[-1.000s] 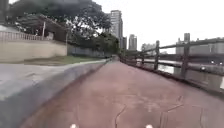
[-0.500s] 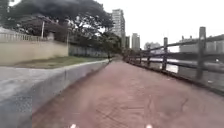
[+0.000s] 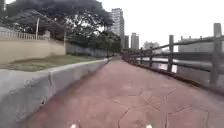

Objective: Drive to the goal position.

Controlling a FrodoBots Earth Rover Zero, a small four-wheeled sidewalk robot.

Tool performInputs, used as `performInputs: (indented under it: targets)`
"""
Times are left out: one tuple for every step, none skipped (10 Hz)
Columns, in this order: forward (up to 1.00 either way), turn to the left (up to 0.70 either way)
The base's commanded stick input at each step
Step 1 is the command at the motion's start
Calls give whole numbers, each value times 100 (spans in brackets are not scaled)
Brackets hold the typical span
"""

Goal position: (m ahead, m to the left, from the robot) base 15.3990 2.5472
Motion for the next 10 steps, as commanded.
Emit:
performInputs:
  targets:
    - [100,-40]
    - [100,-7]
    - [100,0]
    - [86,0]
    - [9,0]
    - [0,0]
    - [0,0]
    - [0,0]
    - [0,0]
    - [19,0]
